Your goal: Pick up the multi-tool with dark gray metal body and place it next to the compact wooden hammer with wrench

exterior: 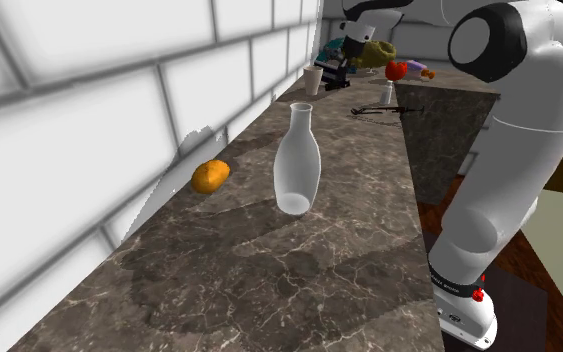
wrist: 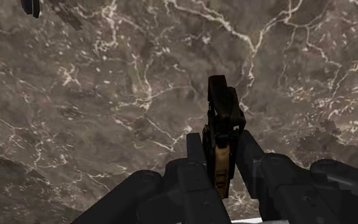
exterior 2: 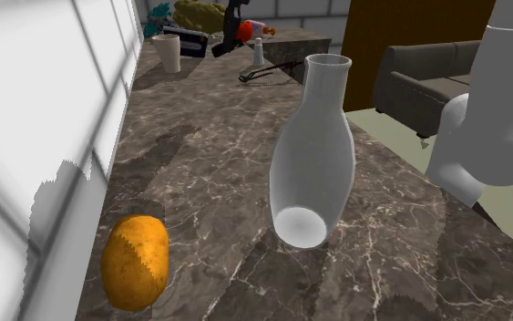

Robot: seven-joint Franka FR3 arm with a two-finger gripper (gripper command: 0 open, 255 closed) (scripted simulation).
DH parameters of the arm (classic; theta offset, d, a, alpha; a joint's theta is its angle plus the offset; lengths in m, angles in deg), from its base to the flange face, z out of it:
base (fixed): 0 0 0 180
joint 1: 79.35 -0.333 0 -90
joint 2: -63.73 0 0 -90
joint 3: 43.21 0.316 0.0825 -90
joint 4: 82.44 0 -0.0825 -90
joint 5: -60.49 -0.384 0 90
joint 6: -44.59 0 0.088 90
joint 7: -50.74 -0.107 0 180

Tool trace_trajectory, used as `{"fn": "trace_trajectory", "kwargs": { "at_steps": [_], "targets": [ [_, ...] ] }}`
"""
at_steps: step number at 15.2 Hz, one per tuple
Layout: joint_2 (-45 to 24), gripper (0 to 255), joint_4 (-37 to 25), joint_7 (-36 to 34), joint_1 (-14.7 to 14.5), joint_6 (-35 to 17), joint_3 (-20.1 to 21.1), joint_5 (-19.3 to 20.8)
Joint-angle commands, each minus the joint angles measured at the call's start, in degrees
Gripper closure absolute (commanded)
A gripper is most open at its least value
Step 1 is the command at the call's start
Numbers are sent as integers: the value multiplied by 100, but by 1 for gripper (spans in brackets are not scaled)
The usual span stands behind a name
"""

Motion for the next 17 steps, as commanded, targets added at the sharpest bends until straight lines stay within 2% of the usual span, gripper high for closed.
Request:
{"fn": "trace_trajectory", "kwargs": {
  "at_steps": [1, 5, 17],
  "targets": [
    [-276, 255, -339, 274, 178, 146, -108, -144],
    [-891, 255, -1155, 762, 606, 515, -272, -451],
    [-821, 255, -146, 968, 524, -408, -232, -491]
  ]
}}
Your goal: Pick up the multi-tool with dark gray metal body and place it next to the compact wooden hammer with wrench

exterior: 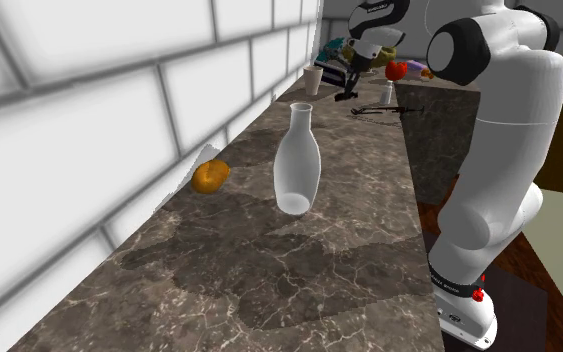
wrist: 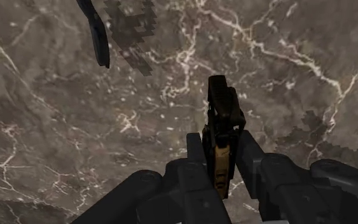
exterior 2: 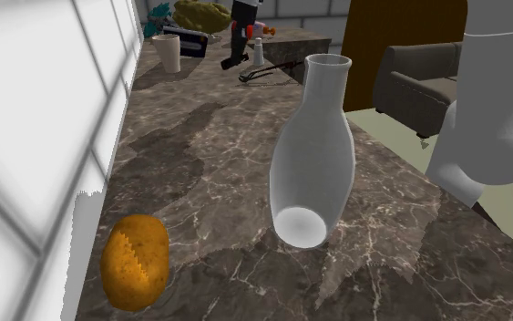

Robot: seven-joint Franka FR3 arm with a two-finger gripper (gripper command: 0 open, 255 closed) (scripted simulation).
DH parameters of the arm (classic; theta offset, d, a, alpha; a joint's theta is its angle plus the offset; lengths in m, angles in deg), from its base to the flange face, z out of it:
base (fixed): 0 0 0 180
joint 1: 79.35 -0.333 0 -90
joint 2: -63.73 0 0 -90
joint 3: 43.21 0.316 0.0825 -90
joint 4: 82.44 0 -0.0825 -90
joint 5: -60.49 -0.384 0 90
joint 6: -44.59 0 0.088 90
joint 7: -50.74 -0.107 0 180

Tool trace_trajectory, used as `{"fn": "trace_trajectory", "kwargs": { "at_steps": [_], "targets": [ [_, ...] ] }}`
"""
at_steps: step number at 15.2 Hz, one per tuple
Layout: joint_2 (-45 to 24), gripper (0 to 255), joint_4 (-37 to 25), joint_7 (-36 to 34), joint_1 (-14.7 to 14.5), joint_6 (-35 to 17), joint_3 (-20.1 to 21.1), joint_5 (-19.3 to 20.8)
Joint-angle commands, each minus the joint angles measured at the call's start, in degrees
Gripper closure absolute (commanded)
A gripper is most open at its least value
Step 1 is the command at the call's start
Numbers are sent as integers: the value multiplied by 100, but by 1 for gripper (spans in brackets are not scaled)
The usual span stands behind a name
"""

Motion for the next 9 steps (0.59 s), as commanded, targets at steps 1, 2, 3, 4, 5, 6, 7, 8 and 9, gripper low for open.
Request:
{"fn": "trace_trajectory", "kwargs": {
  "at_steps": [1, 2, 3, 4, 5, 6, 7, 8, 9],
  "targets": [
    [0, 255, 159, 28, -18, -160, 10, -14],
    [-5, 255, 228, 48, -21, -231, 14, -24],
    [-12, 255, 295, 68, -25, -302, 17, -35],
    [-20, 255, 360, 88, -27, -373, 21, -47],
    [-30, 255, 423, 109, -30, -442, 25, -59],
    [-41, 255, 485, 129, -32, -512, 29, -73],
    [-53, 255, 545, 151, -33, -580, 34, -87],
    [-66, 255, 603, 172, -35, -648, 39, -102],
    [-80, 255, 660, 194, -36, -716, 43, -118]
  ]
}}
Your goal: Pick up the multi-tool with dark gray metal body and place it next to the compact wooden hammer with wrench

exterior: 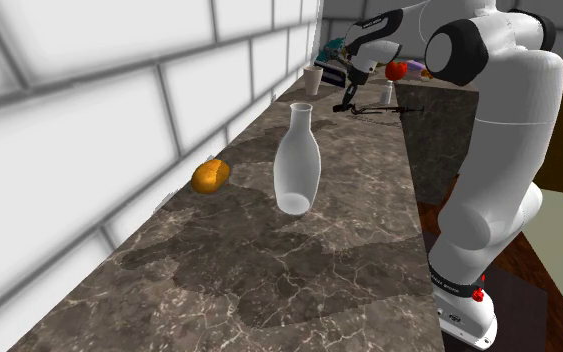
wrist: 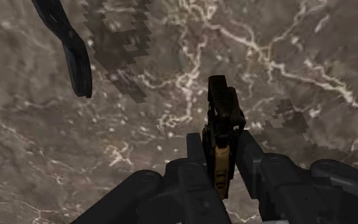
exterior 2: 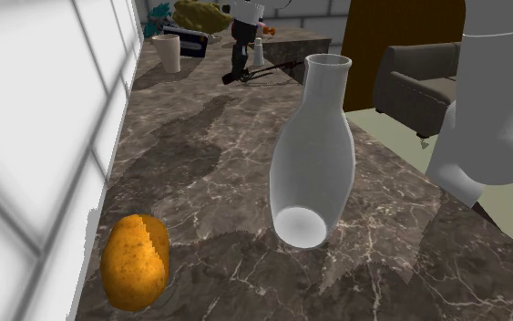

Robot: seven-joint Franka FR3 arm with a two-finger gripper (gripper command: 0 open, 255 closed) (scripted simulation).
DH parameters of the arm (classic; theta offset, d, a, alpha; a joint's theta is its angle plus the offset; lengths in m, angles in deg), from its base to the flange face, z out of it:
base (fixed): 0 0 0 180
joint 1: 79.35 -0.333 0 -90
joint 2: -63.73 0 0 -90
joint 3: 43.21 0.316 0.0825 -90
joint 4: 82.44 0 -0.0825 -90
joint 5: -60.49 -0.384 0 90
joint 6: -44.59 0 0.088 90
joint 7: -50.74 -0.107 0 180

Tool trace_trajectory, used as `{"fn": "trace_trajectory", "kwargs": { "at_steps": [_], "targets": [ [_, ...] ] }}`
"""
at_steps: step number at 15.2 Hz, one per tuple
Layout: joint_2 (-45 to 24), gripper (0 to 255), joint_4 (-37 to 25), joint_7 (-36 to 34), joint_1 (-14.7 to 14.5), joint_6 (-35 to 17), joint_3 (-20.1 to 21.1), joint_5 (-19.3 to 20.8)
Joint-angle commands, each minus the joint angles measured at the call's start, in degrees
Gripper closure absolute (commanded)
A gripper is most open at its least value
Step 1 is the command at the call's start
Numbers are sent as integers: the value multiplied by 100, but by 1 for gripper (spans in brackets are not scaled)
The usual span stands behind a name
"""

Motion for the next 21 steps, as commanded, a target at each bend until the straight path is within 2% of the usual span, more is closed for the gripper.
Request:
{"fn": "trace_trajectory", "kwargs": {
  "at_steps": [1, 5, 13, 14, 19, 21],
  "targets": [
    [-36, 255, 91, 39, -1, -123, 10, -32],
    [-114, 255, 304, 137, 0, -396, 34, -109],
    [-114, 255, 304, 137, 0, -396, 33, -109],
    [-114, 0, 303, 137, 0, -396, 33, -109],
    [-114, 0, 303, 137, 0, -396, 33, -109],
    [45, 0, 149, 75, 18, -94, -15, -10]
  ]
}}
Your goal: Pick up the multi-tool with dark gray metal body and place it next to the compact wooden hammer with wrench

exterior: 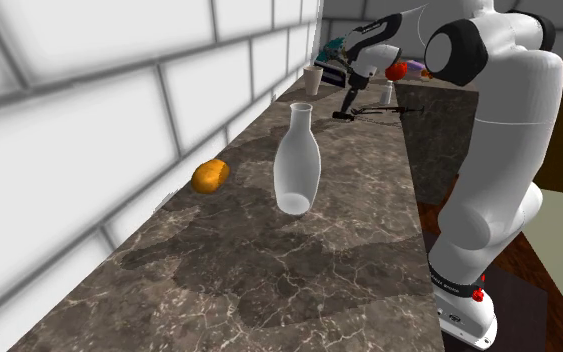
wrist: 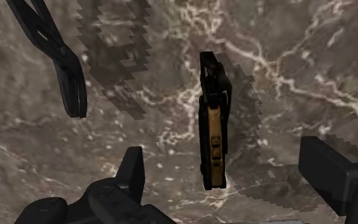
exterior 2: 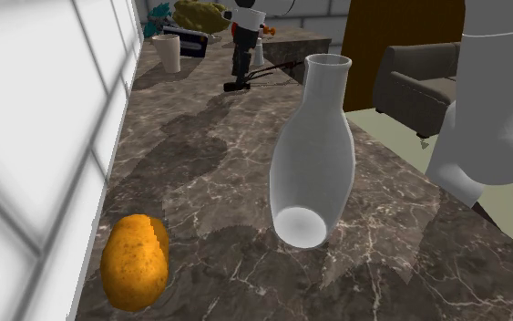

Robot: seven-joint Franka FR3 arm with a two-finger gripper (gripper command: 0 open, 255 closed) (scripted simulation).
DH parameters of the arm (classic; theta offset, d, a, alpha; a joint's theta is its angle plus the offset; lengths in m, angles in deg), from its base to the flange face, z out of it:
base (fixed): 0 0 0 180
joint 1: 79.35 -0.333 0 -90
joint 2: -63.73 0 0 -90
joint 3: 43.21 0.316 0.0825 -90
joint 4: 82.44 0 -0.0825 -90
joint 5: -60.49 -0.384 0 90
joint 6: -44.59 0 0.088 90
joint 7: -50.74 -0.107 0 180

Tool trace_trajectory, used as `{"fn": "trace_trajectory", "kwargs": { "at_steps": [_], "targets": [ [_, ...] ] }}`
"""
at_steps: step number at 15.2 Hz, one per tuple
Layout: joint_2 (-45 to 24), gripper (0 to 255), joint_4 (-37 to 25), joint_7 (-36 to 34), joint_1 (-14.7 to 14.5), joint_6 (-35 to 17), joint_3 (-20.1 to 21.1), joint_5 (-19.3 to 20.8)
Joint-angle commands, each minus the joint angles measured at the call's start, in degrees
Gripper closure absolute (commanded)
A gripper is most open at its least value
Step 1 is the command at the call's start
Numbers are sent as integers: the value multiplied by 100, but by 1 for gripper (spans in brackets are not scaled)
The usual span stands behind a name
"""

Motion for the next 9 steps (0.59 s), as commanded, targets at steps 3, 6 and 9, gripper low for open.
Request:
{"fn": "trace_trajectory", "kwargs": {
  "at_steps": [3, 6, 9],
  "targets": [
    [176, 0, -241, -75, 31, 406, -56, 113],
    [176, 0, -241, -75, 31, 406, -57, 113],
    [176, 0, -241, -75, 31, 406, -57, 113]
  ]
}}
